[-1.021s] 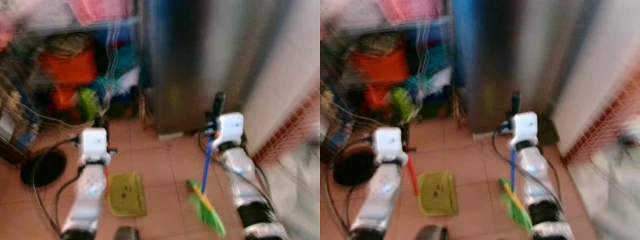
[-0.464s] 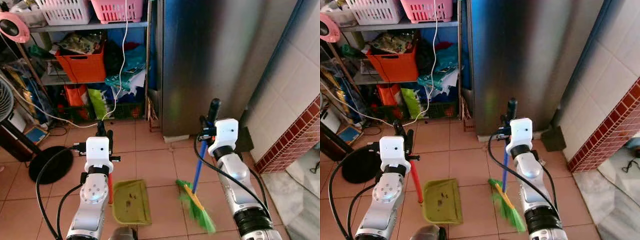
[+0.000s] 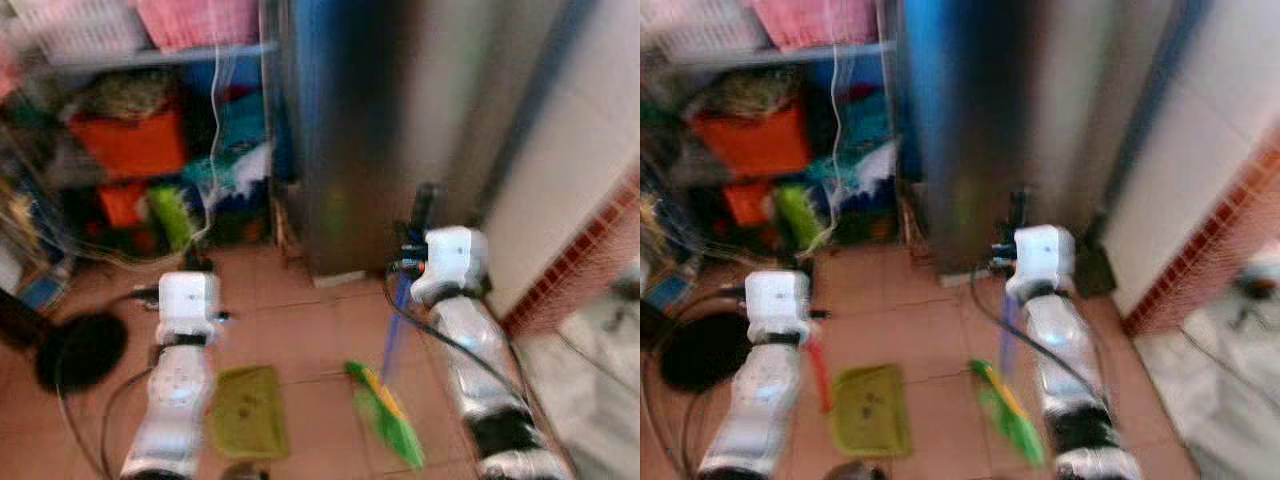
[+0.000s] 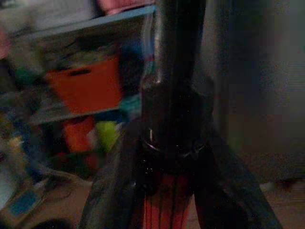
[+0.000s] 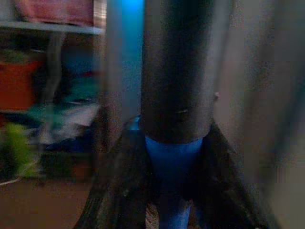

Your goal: Sweep floor

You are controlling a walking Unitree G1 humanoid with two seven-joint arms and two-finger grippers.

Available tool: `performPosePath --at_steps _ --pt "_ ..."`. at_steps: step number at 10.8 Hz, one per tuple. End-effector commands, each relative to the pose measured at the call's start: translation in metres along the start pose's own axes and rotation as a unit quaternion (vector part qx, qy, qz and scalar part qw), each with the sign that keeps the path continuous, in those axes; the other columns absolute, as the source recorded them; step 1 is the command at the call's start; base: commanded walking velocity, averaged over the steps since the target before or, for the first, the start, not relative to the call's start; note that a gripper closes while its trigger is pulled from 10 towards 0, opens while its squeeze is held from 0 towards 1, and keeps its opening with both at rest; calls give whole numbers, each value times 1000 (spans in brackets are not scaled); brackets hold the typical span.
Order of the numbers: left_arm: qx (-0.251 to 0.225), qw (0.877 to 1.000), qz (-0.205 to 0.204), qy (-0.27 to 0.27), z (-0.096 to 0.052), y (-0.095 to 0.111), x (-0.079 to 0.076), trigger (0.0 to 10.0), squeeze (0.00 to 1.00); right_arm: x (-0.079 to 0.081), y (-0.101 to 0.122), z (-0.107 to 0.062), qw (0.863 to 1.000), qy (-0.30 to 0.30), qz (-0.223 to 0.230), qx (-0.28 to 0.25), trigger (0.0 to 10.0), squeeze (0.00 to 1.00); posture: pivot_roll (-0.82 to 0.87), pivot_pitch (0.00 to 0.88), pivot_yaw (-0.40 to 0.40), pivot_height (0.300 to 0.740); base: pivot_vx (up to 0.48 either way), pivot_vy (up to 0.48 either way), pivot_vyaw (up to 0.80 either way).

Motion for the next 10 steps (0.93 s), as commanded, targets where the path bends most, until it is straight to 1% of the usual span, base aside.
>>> performPosePath --at_steps 1,3,5,7,8,9,10 --pt "-22 1000 3 14 2 9 13 10000 0 7 26 10 999 7 -16 -45 10000 0 -12 0 4 740 356 0 0" --pt "-21 1000 4 13 2 8 13 10000 0 -1 31 11 998 -11 -24 -53 10000 0 -19 0 9 740 356 0 0" --pt "-21 1000 3 11 1 7 11 10000 0 -1 34 13 998 -9 -26 -56 10000 0 -20 0 6 740 358 0 0" --pt "-21 1000 1 10 2 7 10 10000 0 3 40 14 997 -2 -30 -65 10000 0 -20 0 5 740 356 0 0" --pt "-20 1000 1 10 1 7 10 10000 0 5 48 15 997 3 -31 -77 10000 0 -20 0 6 740 371 0 0" --pt "-21 1000 2 10 1 7 10 10000 0 6 63 18 994 6 -39 -101 10000 0 -20 0 6 740 405 255 0" --pt "-19 1000 0 9 1 6 9 10000 0 7 72 20 992 8 -41 -115 10000 0 -20 0 6 740 405 259 0"
Point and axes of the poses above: a point about 5 cm out from each wrist's last joint towards the gripper, its own z axis pointing out of the wrist towards the gripper, its own y axis along the axis of the wrist's last joint, x = y × z, the point moved 6 cm from there along z, pointing out of the wrist towards the gripper, and after that the axes turned 4 degrees about z, right-handed, at the moved point
